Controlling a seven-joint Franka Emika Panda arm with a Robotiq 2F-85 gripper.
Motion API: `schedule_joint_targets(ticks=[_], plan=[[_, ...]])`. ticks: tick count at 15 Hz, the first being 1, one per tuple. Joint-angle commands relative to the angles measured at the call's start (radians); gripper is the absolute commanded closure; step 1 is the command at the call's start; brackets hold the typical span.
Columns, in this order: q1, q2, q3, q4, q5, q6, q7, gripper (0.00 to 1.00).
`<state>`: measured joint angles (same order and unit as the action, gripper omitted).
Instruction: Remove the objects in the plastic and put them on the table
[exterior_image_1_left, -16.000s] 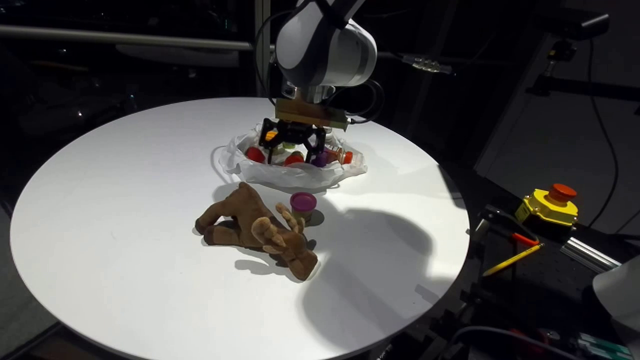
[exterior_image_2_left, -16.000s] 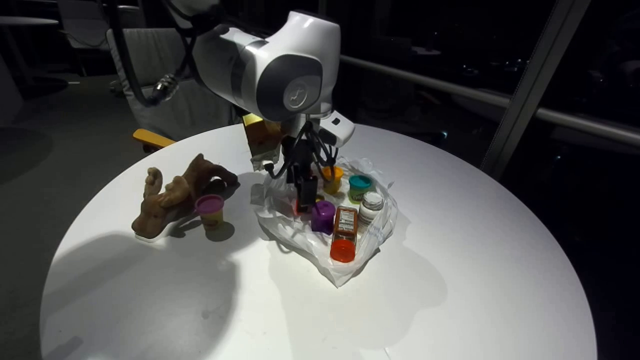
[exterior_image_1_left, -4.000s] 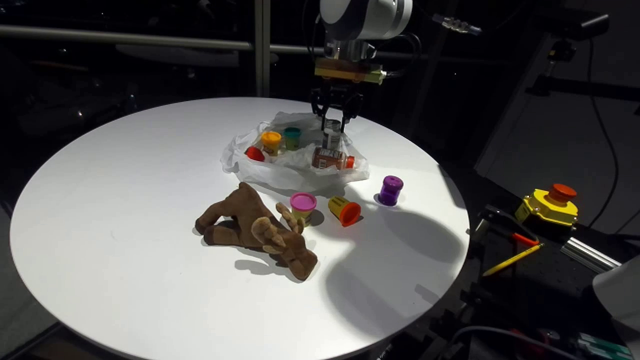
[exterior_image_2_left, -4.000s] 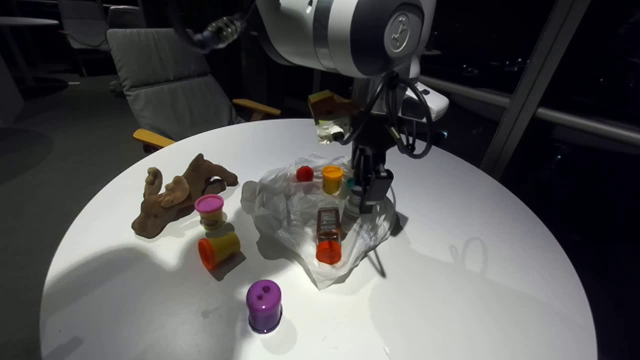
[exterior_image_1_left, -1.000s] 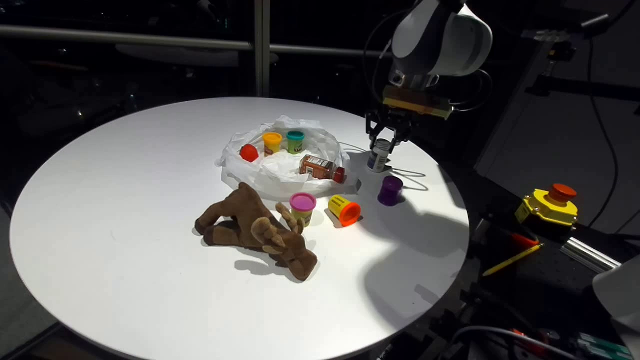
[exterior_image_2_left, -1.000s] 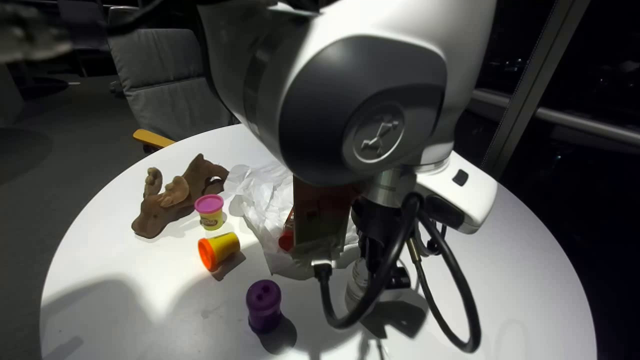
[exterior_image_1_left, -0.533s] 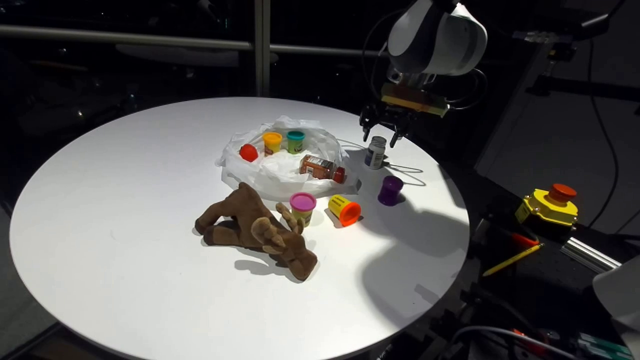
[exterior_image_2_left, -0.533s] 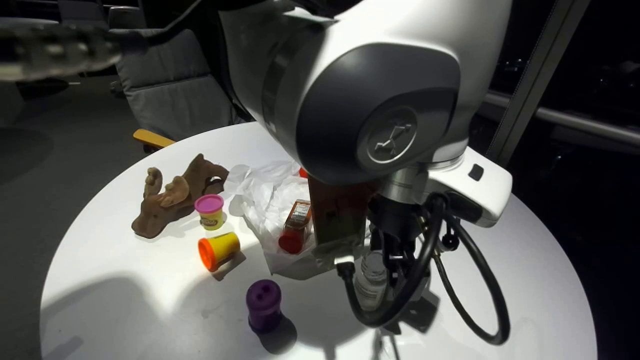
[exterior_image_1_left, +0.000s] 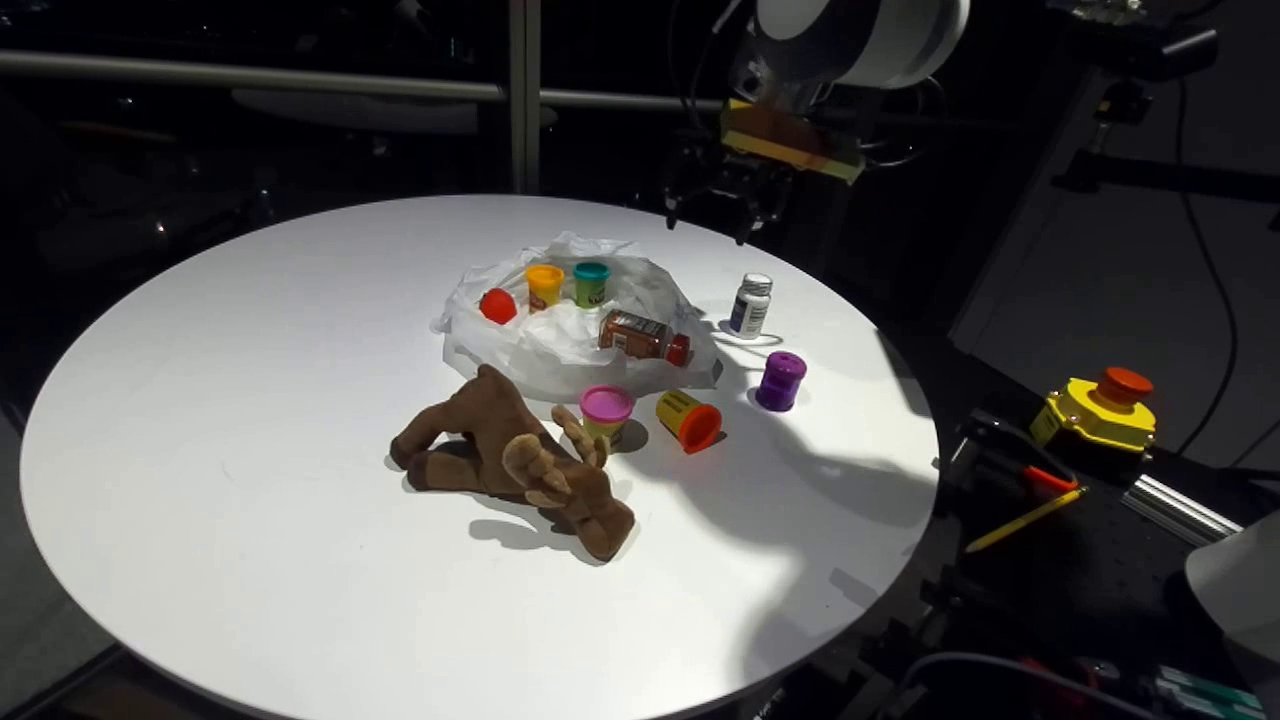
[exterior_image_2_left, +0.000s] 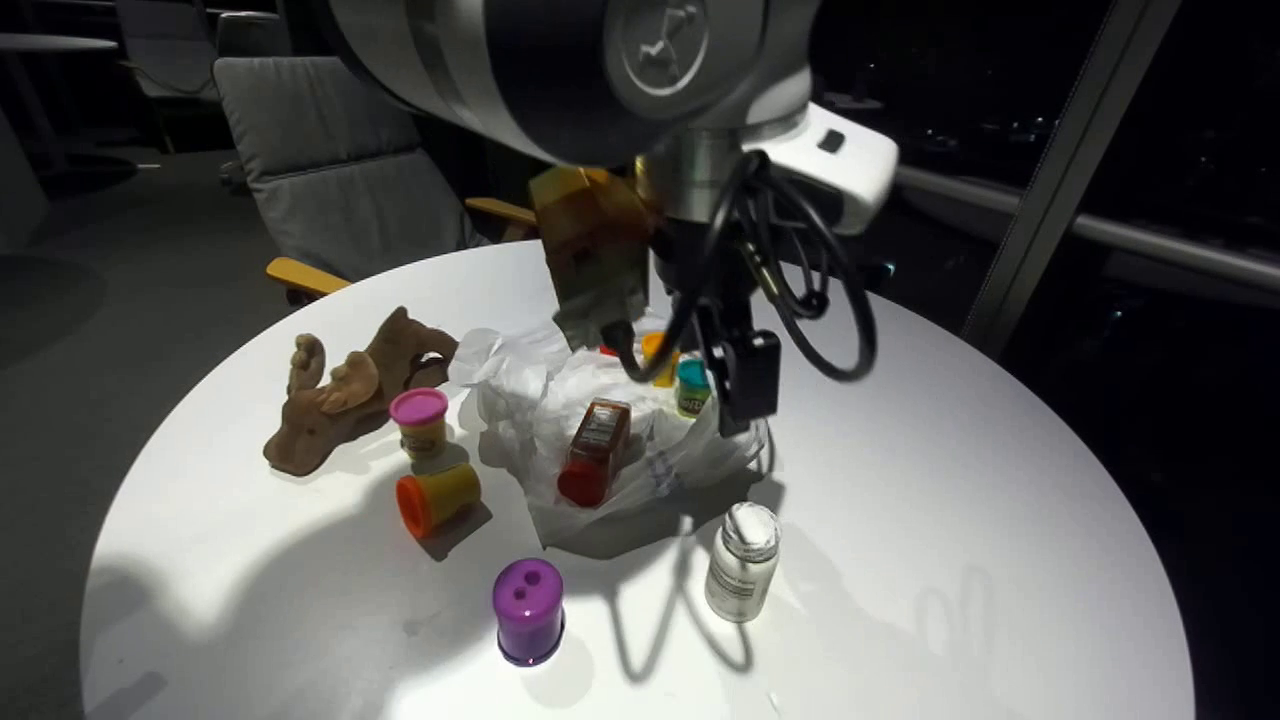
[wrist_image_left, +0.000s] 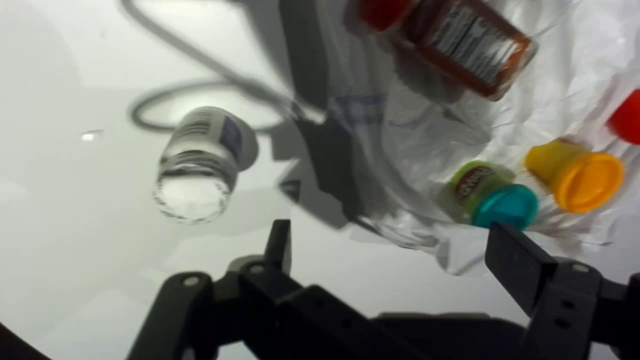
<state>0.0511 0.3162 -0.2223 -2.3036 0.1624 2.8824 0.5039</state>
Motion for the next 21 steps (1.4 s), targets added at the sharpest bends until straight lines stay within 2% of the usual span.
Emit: schedule_joint_targets(ticks=[1,4,9,15,21], plan=[[0.091,0.047,-0.004,0.124,-0.086,-0.066,0.078,0.0],[0.113,0.14,0.034,0.263,-0.098,-0.147,0.099,0.0],[0.082,0.306,0.101,0.48,-0.066,-0.354,0.056,0.0],[0.079,0.456,0.107,0.64,-0.058,-0.329,0.059,0.0],[0.083,0.539,0.092,0.744,-0.048,-0.31,0.097,0.0]])
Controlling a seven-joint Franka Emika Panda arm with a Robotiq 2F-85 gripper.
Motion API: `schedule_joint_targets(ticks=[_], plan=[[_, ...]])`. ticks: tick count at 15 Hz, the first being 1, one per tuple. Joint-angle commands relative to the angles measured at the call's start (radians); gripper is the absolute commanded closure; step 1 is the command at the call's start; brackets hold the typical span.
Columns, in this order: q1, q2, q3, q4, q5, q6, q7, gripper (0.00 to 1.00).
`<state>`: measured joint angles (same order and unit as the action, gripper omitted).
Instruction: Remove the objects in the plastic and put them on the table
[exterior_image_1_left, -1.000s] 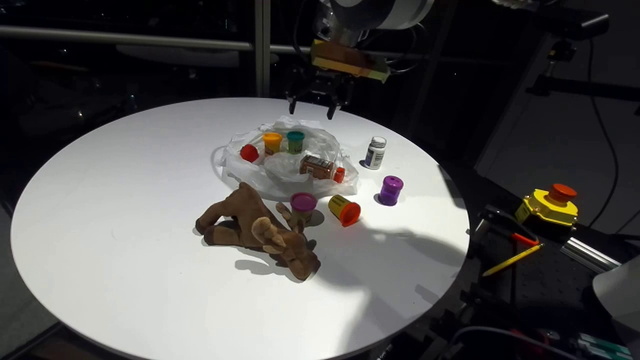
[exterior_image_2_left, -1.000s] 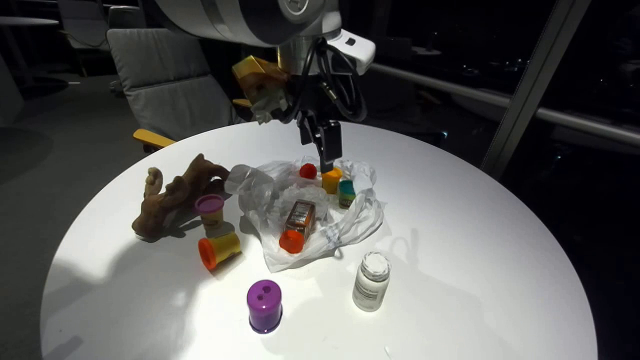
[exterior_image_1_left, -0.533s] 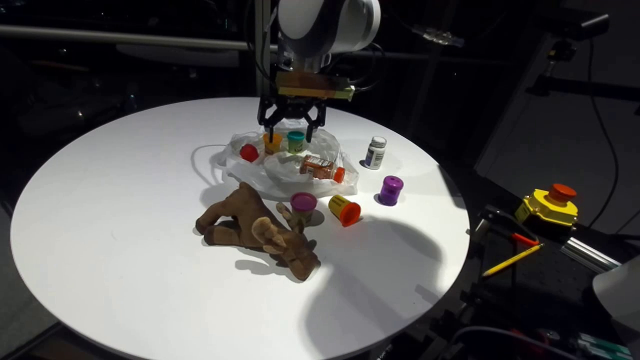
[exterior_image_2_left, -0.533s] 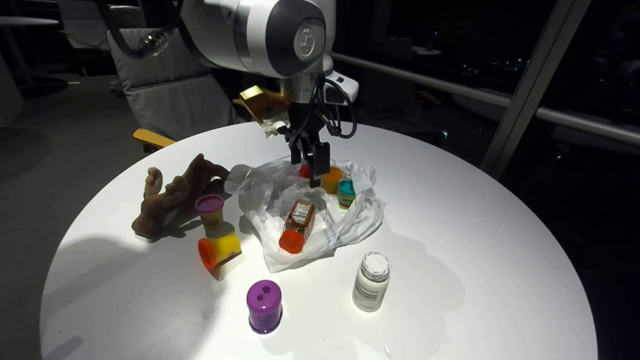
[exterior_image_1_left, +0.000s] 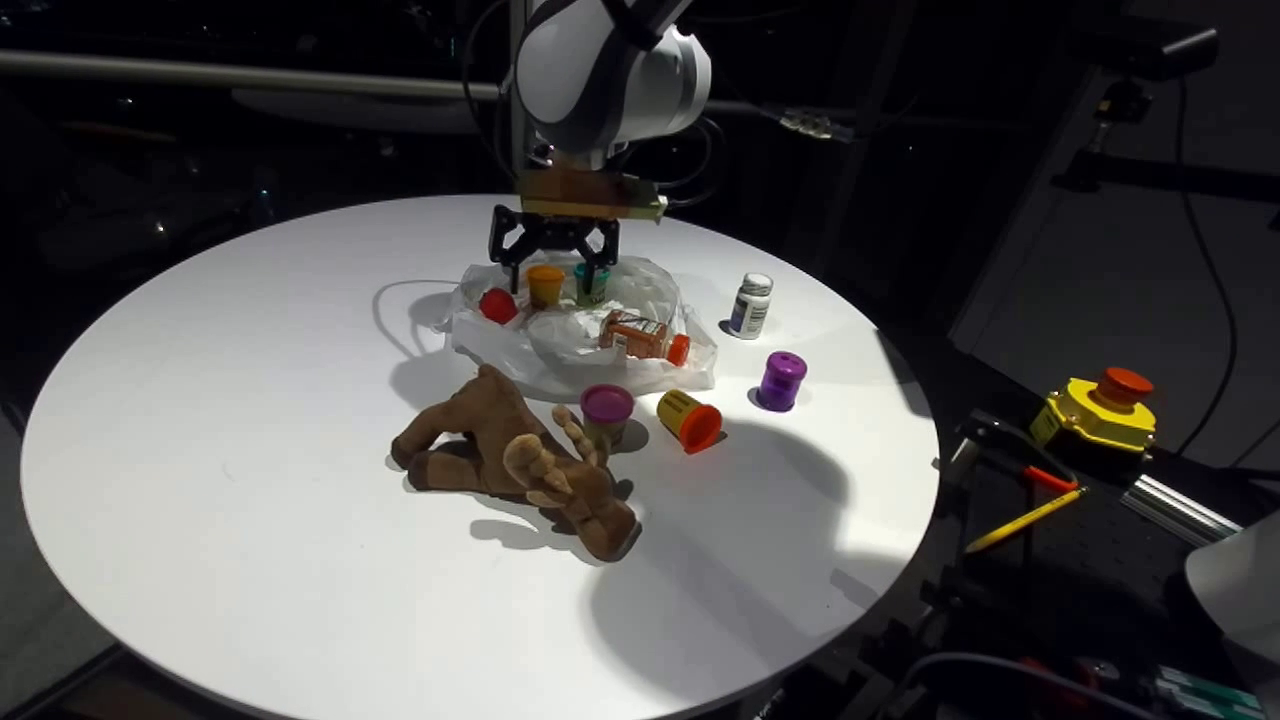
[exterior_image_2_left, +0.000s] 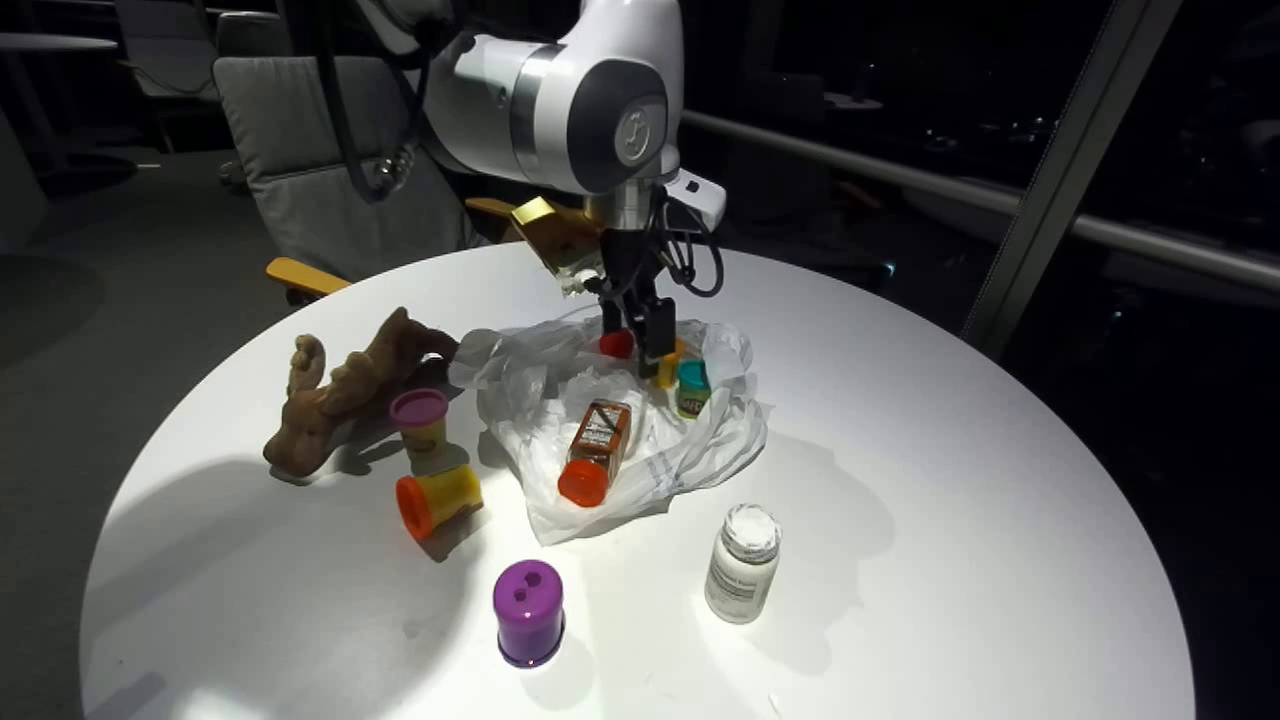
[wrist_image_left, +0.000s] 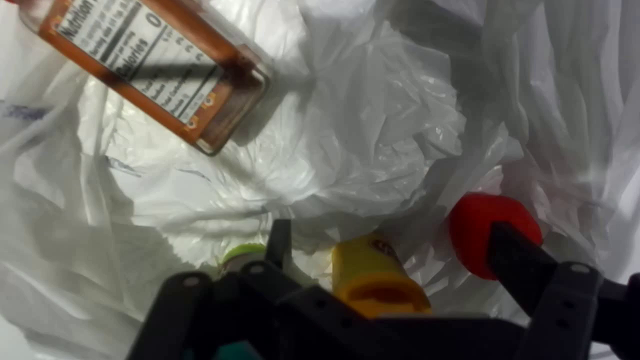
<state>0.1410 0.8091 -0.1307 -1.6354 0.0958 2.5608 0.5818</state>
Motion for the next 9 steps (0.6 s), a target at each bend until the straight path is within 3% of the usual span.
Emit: schedule_joint_targets(ticks=[1,7,8,9], plan=[[-0.006,0.056,-0.003,0.089,0.019,0.014,0.025,0.0],[-0.006,0.095,-0.017,0.14,0.023,0.043,0.082,0.0],[-0.004,0.1,-0.021,0.146,0.021,0.045,0.094,0.07],[-0.002,0.105,-0.026,0.153,0.018,0.044,0.105,0.27]])
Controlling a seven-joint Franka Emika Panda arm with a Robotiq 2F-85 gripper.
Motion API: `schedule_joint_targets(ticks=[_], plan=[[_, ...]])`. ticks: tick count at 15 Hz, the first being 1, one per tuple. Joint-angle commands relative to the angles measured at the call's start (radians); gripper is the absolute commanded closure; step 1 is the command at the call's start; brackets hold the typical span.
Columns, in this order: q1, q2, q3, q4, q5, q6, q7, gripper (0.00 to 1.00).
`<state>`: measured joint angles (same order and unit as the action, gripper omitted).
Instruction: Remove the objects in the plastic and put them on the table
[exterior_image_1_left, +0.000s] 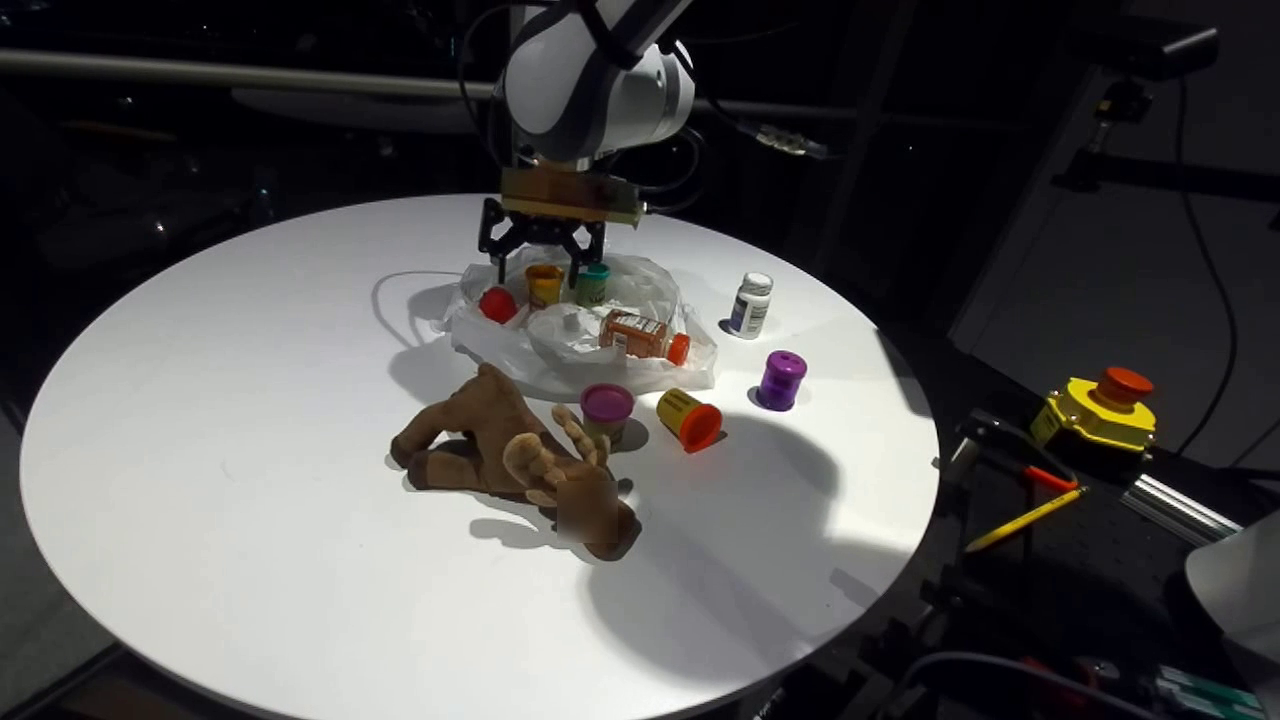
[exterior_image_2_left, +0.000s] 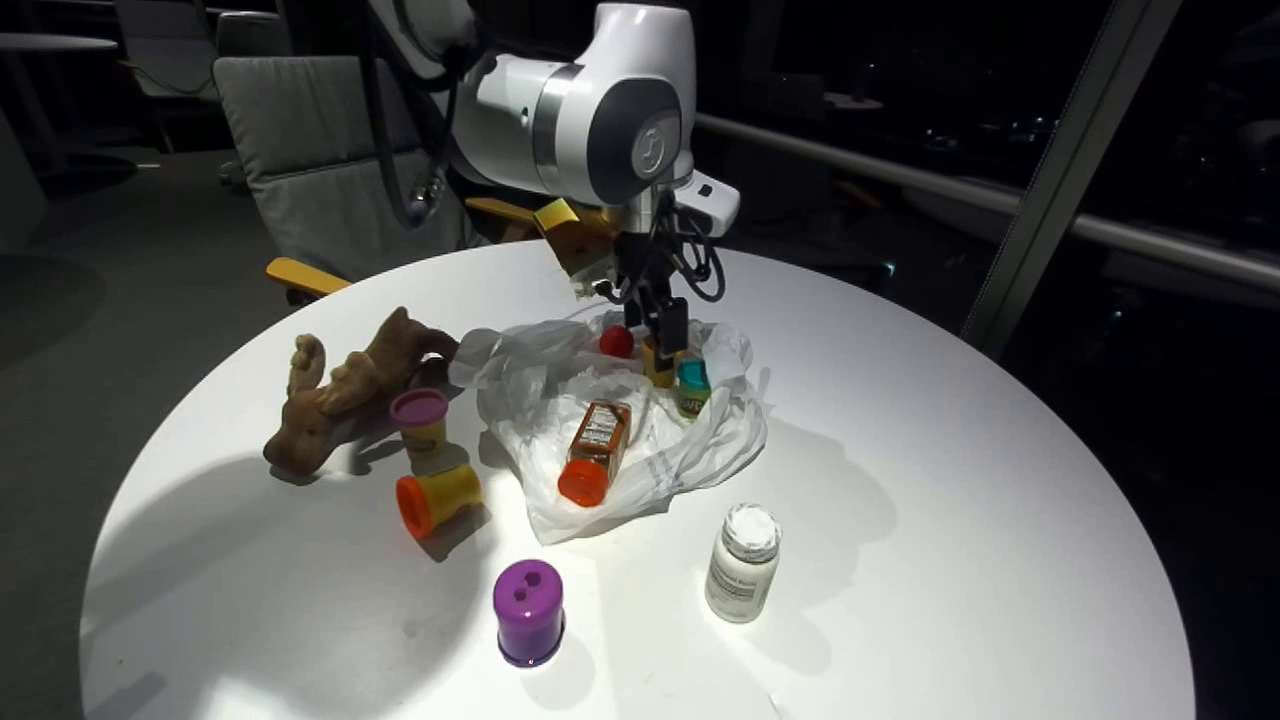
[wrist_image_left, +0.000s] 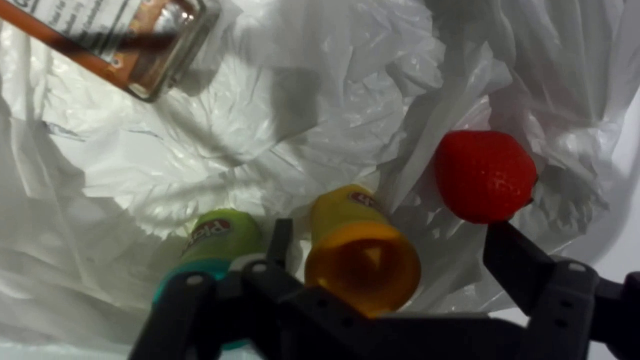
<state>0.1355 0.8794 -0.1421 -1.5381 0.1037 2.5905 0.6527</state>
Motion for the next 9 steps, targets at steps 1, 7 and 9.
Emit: schedule_joint_targets(ticks=[1,7,9], plan=[[0.006,0.04,-0.021,0.06,0.007,0.016,0.048,0.31],[0.012,0.048,-0.04,0.064,-0.002,0.013,0.094,0.69],[0.015,0.04,-0.041,0.053,-0.005,0.014,0.103,0.73]])
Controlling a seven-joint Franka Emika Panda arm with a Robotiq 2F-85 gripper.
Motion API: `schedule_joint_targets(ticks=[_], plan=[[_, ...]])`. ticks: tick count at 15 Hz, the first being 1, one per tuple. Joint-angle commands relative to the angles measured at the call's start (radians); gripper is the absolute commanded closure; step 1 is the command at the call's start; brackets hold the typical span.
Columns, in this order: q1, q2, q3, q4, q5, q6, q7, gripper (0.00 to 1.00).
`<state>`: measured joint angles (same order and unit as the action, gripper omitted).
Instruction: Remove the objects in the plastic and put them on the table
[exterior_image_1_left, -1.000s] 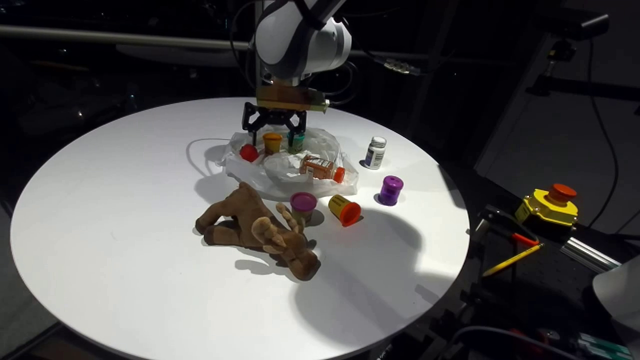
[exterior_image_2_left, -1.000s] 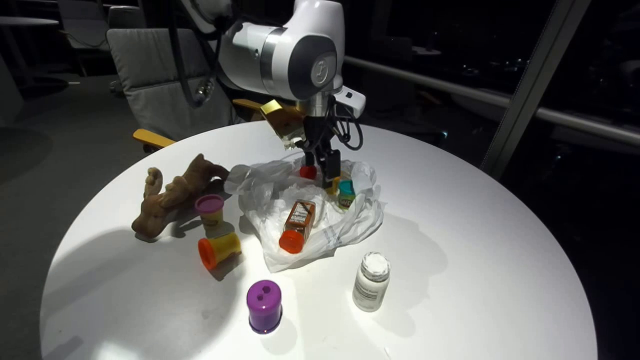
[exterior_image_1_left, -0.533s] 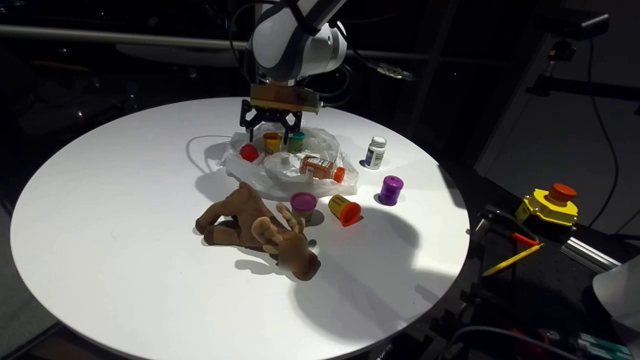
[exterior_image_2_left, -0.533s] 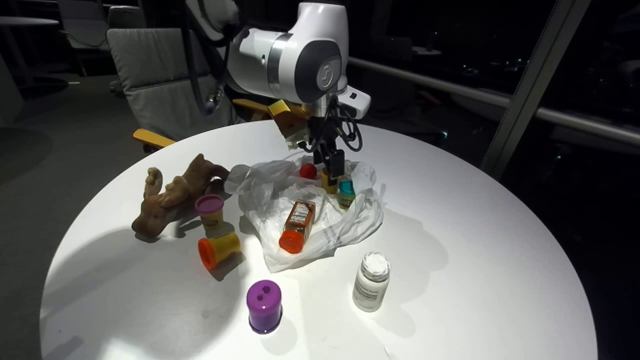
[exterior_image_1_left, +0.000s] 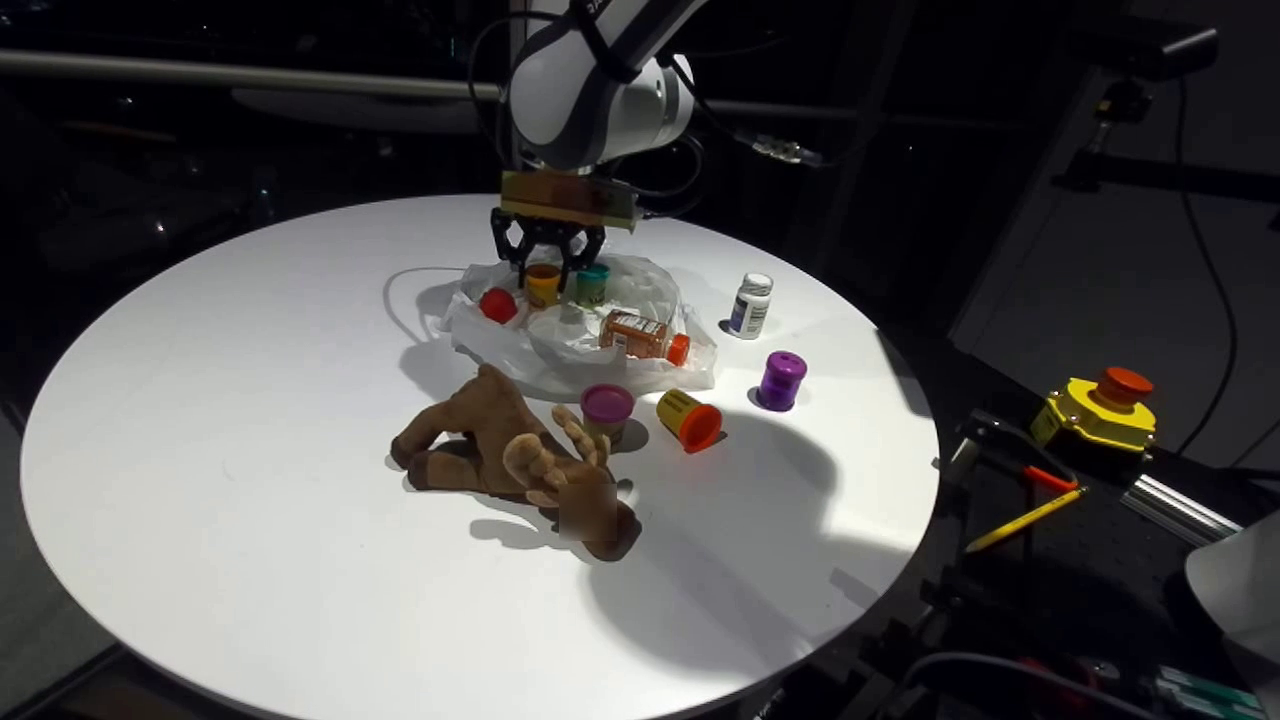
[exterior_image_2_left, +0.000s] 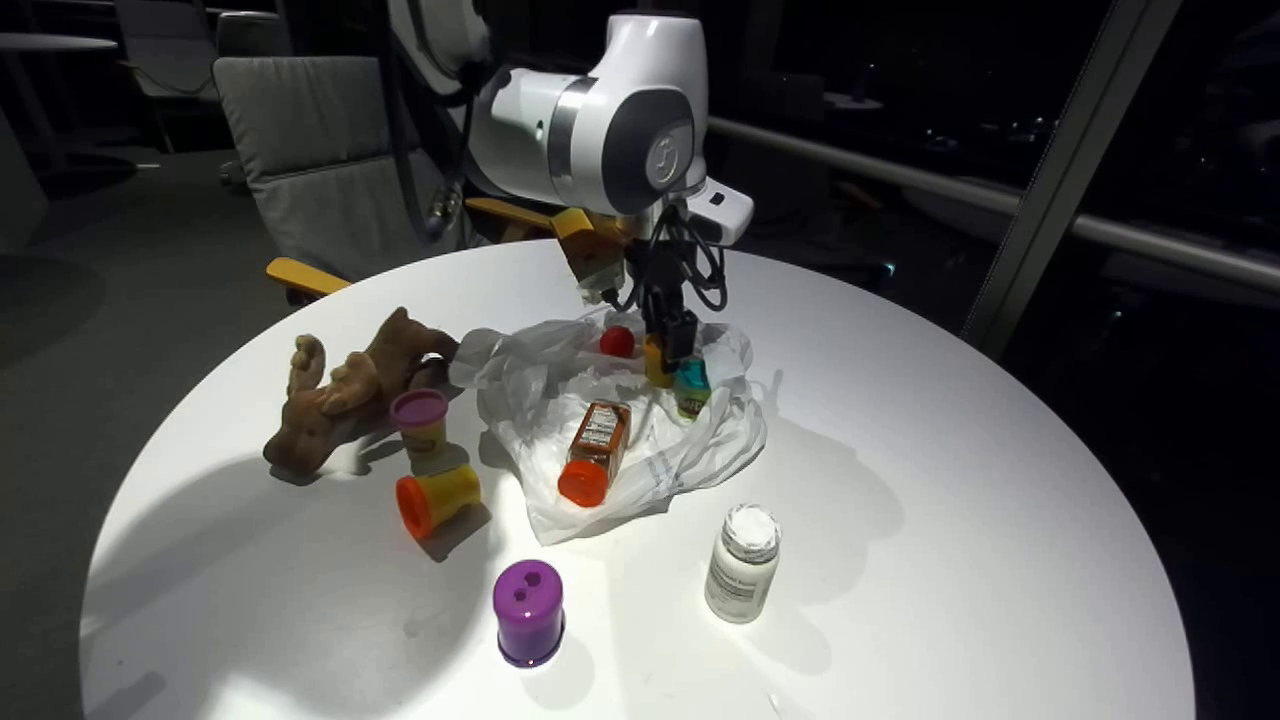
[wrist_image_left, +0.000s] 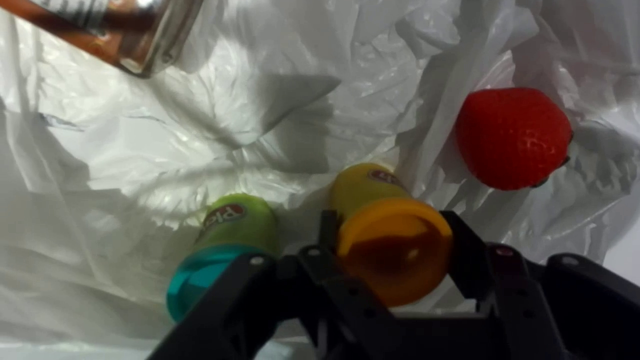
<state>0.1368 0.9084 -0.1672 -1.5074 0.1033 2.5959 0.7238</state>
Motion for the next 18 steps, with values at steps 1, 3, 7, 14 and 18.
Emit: schedule_joint_targets(ticks=[1,3,7,14,18], plan=[[0.011,-0.001,-0.008,0.01,-0.001,0.007,0.027,0.73],[0.011,-0.036,0.003,-0.026,0.003,0.007,0.015,0.73],[0.023,-0.186,0.008,-0.199,0.003,0.042,0.004,0.73],[0.049,-0.465,-0.069,-0.546,-0.041,0.134,0.038,0.73],[-0.024,-0.59,-0.085,-0.739,-0.019,0.206,-0.005,0.73]])
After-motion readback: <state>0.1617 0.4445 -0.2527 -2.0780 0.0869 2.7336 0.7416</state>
